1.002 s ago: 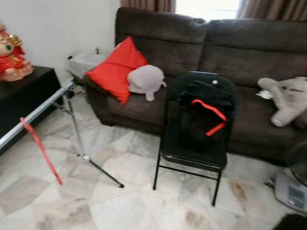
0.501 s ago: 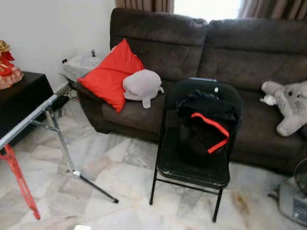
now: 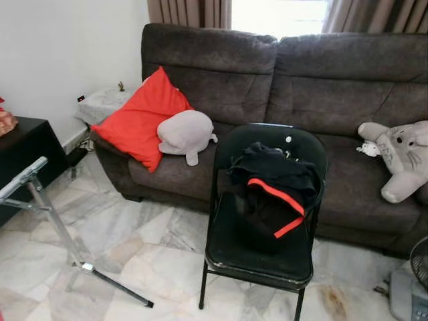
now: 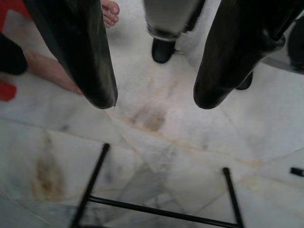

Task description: Hang hanger

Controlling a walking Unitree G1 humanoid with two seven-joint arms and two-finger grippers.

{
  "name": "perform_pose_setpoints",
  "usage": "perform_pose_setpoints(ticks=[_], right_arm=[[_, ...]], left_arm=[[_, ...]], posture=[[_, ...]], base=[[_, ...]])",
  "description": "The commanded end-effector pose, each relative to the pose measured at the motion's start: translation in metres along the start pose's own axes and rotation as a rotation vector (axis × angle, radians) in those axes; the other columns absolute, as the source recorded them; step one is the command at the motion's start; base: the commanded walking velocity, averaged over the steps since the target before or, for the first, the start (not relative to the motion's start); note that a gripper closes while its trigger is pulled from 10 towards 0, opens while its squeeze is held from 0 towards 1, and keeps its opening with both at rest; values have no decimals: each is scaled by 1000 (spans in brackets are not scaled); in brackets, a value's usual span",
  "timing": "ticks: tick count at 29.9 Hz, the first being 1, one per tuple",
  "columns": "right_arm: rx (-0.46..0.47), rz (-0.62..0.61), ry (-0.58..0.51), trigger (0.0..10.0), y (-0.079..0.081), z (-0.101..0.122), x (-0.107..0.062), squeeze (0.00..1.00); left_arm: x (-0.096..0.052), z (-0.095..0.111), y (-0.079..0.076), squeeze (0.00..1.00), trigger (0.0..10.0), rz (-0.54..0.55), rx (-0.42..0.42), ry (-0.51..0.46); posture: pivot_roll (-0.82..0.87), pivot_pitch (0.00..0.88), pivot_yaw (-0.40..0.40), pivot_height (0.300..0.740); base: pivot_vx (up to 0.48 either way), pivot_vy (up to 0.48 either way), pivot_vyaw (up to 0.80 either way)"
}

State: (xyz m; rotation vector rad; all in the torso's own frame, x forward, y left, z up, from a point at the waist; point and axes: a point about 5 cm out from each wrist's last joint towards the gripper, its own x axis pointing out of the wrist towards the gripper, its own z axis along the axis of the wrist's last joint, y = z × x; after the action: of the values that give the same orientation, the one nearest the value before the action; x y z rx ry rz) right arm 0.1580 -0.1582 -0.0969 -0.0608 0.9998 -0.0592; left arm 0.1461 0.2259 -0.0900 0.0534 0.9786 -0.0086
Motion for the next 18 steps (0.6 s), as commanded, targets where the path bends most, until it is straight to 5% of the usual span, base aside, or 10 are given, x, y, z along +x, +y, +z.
perform_pose_setpoints(ticks=[1, 14, 18], right_arm=[[9, -1, 0, 10000, 0, -1, 0, 0], [5, 2, -5, 10000, 0, -1, 0, 0], [7, 5, -5, 10000, 1, -3, -1, 0]], left_arm=[[-1, -3, 0, 0, 10000, 1, 1, 19], [-2, -9, -1, 0, 10000, 5, 18, 34], [-2, -10, 1, 0, 10000, 6, 28, 41]], posture=[[167, 0, 8, 740], [164, 0, 10, 740], [164, 0, 13, 740]], base=[[0, 0, 0], [0, 0, 0], [316, 0, 0]])
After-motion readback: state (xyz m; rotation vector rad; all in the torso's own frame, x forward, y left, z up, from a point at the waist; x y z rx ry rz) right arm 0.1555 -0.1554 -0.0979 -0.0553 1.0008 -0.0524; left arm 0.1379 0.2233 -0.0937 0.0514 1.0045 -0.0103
